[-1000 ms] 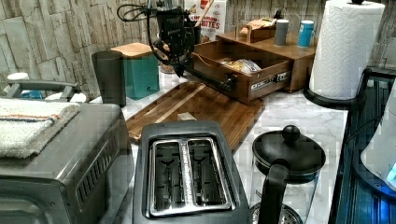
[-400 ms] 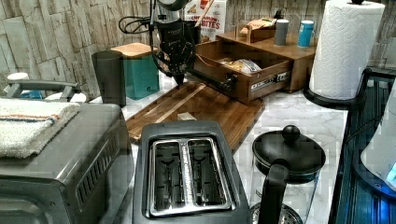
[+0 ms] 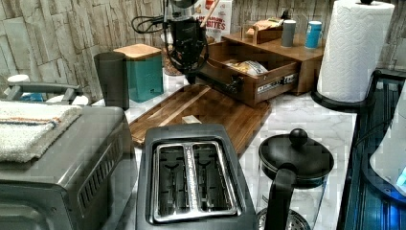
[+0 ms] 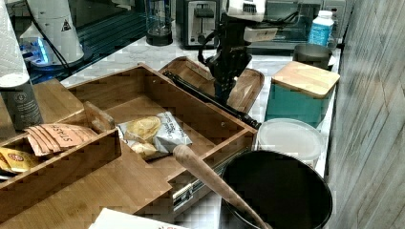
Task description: Close the drawer.
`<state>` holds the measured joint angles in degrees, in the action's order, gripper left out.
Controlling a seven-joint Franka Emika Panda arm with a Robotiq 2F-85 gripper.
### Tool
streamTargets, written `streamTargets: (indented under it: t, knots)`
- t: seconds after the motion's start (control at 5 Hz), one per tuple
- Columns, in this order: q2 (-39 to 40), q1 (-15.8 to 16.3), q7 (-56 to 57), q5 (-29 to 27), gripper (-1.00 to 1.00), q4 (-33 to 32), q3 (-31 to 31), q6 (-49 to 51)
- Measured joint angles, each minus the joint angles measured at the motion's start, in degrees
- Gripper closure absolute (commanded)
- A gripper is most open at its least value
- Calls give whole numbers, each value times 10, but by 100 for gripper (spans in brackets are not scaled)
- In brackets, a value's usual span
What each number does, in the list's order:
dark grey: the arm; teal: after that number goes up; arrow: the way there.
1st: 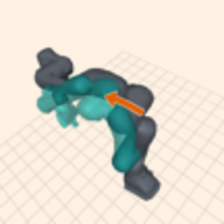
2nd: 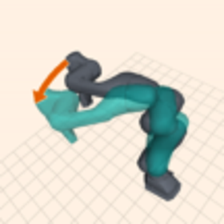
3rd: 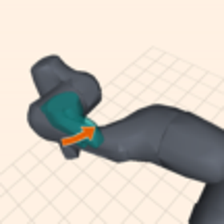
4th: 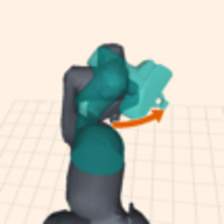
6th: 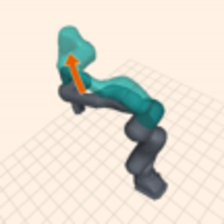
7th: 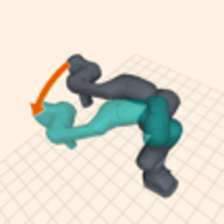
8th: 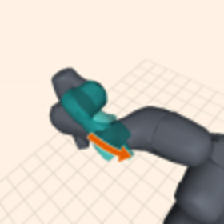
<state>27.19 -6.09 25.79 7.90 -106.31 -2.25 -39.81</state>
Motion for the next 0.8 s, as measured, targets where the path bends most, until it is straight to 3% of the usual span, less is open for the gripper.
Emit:
streamTargets:
  t: [0.2, 0.6, 0.8]
  knots:
    - [-19, -24, 45, -49, 100, -32, -3, -32]
    - [-48, -82, 90, -55, 100, -73, 1, -55]
    - [-48, -99, 143, -30, 100, -73, -12, -48]
